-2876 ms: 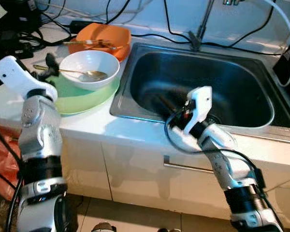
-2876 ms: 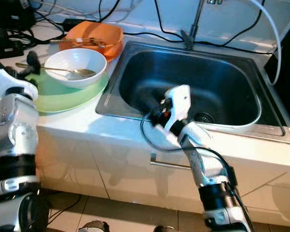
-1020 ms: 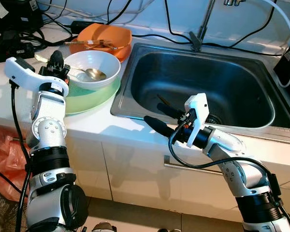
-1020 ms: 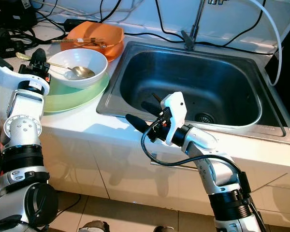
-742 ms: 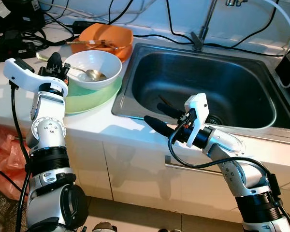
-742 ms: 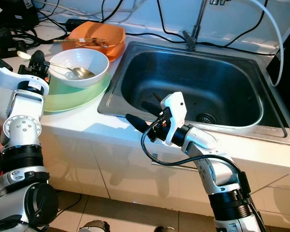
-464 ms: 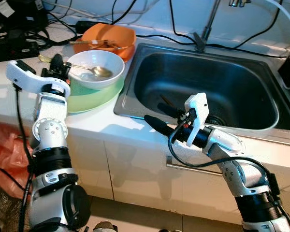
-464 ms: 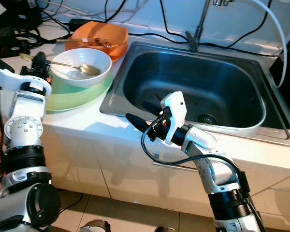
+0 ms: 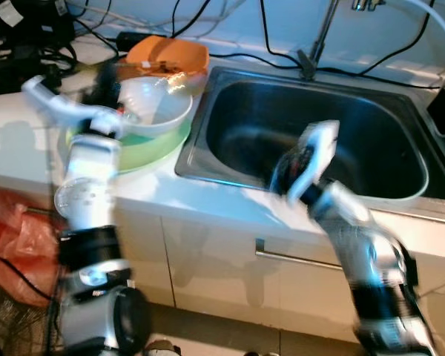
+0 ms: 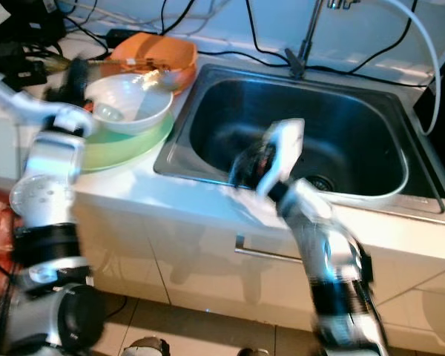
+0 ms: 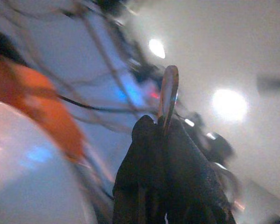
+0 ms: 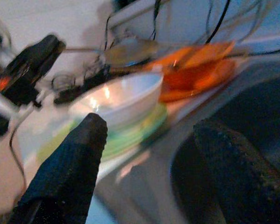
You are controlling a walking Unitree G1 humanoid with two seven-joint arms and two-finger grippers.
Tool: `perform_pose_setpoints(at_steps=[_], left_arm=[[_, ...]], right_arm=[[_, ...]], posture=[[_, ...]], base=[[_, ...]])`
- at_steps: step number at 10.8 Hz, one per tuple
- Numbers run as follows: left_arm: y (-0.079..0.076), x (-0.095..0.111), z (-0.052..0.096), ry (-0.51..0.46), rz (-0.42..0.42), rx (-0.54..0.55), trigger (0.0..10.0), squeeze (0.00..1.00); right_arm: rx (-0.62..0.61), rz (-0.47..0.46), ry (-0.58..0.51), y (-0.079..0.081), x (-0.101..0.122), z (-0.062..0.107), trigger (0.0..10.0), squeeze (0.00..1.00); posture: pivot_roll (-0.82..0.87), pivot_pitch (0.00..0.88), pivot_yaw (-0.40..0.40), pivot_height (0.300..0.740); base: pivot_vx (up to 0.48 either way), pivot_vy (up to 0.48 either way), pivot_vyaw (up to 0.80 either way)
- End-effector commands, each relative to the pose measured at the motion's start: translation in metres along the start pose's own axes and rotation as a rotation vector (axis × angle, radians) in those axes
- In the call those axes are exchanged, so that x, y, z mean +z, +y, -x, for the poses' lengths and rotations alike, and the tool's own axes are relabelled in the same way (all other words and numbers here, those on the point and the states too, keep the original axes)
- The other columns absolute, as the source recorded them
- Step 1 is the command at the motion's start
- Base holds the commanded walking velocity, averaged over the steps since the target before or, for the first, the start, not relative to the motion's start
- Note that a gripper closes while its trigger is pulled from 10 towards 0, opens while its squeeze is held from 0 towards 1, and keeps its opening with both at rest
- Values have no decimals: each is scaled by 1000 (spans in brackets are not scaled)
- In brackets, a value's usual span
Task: Kitchen organization
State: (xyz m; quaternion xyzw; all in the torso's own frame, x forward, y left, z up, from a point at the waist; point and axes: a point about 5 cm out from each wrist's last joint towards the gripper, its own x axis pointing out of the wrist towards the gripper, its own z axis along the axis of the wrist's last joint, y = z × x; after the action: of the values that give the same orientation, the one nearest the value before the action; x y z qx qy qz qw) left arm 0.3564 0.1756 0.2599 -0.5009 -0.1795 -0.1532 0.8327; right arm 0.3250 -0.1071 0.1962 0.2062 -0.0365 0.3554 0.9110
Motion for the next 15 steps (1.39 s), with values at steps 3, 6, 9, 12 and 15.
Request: perform_pose_setpoints(at_steps=[3,6,9,12,15], left_arm=[[-25,-31,6,135,18,-152,0,0],[-29,-46,11,186,39,-169,0,0],[-28,-52,16,208,47,-162,0,0],[-29,-54,18,218,61,-167,0,0],[-29,-57,19,219,73,-163,0,0]], right_arm=[[-81,-221,-116,-8,10,-4,10000,0],[-76,-276,-136,-3,14,-8,10000,0],[-74,-305,-159,-3,17,-9,10000,0],[-101,-350,-206,-5,19,-12,0,0],[-88,-401,-212,-4,20,-14,0,0]], posture=[[127,52,-24,740],[126,57,-24,740],[126,57,-24,740],[126,62,-26,740],[122,63,-29,740]], base=[[0,0,0],[0,0,0],[0,0,0],[0,0,0],[0,0,0]])
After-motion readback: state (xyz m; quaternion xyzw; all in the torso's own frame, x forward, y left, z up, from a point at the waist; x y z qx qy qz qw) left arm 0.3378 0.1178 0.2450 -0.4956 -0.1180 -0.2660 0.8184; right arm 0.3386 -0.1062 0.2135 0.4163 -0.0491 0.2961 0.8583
